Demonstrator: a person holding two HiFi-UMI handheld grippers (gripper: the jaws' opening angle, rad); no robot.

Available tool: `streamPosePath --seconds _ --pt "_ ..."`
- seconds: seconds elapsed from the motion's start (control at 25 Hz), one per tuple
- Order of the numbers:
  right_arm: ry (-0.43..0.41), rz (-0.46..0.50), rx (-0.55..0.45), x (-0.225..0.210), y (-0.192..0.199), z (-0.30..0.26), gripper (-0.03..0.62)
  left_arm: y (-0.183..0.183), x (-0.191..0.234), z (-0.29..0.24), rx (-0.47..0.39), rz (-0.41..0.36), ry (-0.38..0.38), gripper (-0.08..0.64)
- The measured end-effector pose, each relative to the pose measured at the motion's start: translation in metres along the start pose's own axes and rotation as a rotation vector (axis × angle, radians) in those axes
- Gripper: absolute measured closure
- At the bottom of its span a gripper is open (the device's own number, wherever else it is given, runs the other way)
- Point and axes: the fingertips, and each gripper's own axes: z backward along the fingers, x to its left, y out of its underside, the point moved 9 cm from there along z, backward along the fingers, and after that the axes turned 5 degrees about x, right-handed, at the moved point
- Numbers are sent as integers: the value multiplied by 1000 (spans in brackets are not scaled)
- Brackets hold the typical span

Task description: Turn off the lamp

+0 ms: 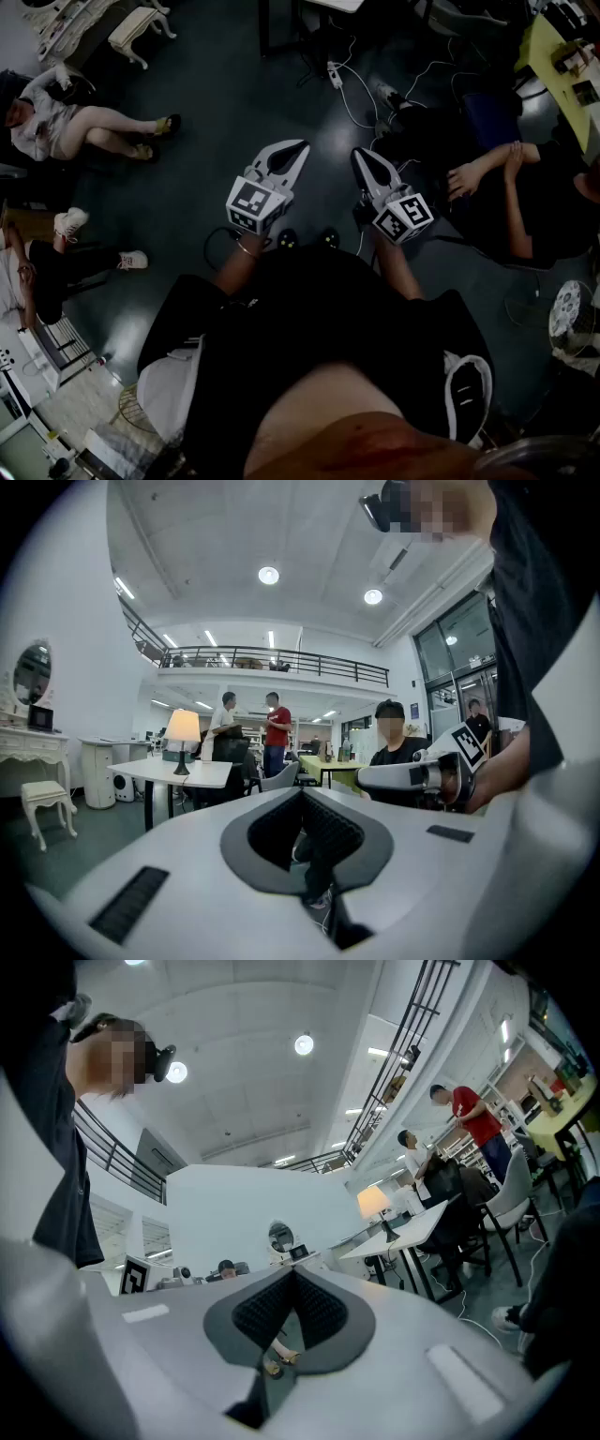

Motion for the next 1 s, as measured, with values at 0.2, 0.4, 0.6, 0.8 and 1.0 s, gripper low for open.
streamPosePath --seconds 0.2,0.4,0.6,0.8,1.0 --pt "6 -4 -7 5 2 0 594 0 0 5 -5 -1 -2 552" --pt "-20 -6 -11 6 2 -4 594 2 -1 13 -7 -4 -36 554" --pt "-58 -24 -41 3 -5 -4 593 -1 -4 11 -12 -3 -67 552" --pt "-82 -30 -35 -7 -7 3 592 -3 -15 7 -22 -15 -99 552" --pt "-106 -15 -20 -15 -7 15 592 1 -31 4 -7 -36 -128 552"
